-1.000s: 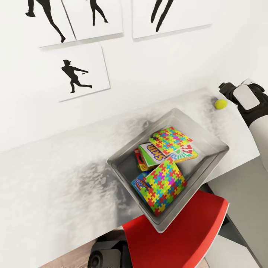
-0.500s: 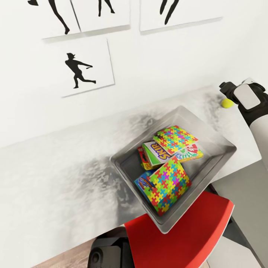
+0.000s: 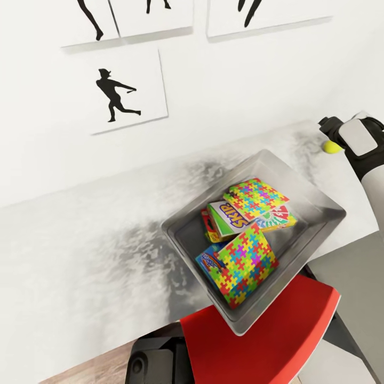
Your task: Put all the toys in the child's room - the three board games (two on the bed and one on the table), the two jigsaw puzzles on the table, and the tennis ball on the table - inside the toy box on the table in the child's room.
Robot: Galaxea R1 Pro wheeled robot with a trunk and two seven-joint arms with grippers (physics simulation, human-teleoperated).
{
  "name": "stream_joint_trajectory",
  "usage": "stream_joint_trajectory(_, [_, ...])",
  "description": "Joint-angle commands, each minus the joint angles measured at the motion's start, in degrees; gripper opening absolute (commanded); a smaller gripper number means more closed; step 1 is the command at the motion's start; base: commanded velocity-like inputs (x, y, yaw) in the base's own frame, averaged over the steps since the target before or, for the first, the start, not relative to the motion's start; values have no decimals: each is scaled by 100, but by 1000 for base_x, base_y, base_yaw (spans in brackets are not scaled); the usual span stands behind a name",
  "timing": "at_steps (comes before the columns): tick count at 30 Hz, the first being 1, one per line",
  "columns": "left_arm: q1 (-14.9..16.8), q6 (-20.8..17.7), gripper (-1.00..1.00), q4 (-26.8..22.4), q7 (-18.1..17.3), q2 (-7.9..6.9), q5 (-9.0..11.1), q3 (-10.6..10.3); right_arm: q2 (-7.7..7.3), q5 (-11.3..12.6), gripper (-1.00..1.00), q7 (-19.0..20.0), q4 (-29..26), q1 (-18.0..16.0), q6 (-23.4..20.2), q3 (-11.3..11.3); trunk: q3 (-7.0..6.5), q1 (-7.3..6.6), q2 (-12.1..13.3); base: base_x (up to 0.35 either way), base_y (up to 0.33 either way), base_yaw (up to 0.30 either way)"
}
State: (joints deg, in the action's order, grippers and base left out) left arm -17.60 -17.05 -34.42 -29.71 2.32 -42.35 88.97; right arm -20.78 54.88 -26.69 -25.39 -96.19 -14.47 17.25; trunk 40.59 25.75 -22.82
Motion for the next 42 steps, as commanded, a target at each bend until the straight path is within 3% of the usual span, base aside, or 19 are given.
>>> stream_joint_trajectory(1, [7, -24, 100, -21, -46, 5, -35, 20, -17, 27, 100, -61, -17, -6, -25, 41, 8, 4, -10, 0, 0, 13])
stream_joint_trajectory(15, [47, -26, 100, -21, -45, 5, -44, 15, -66, 19, 100, -146, -37, -140, -24, 33, 70, 4, -10, 0, 0, -69])
stream_joint_trajectory(42, [64, -26, 100, -21, -52, 5, -46, 15, 19, -9, 100, -335, -26, -183, 34, 58, 109, 4, -10, 0, 0, -18])
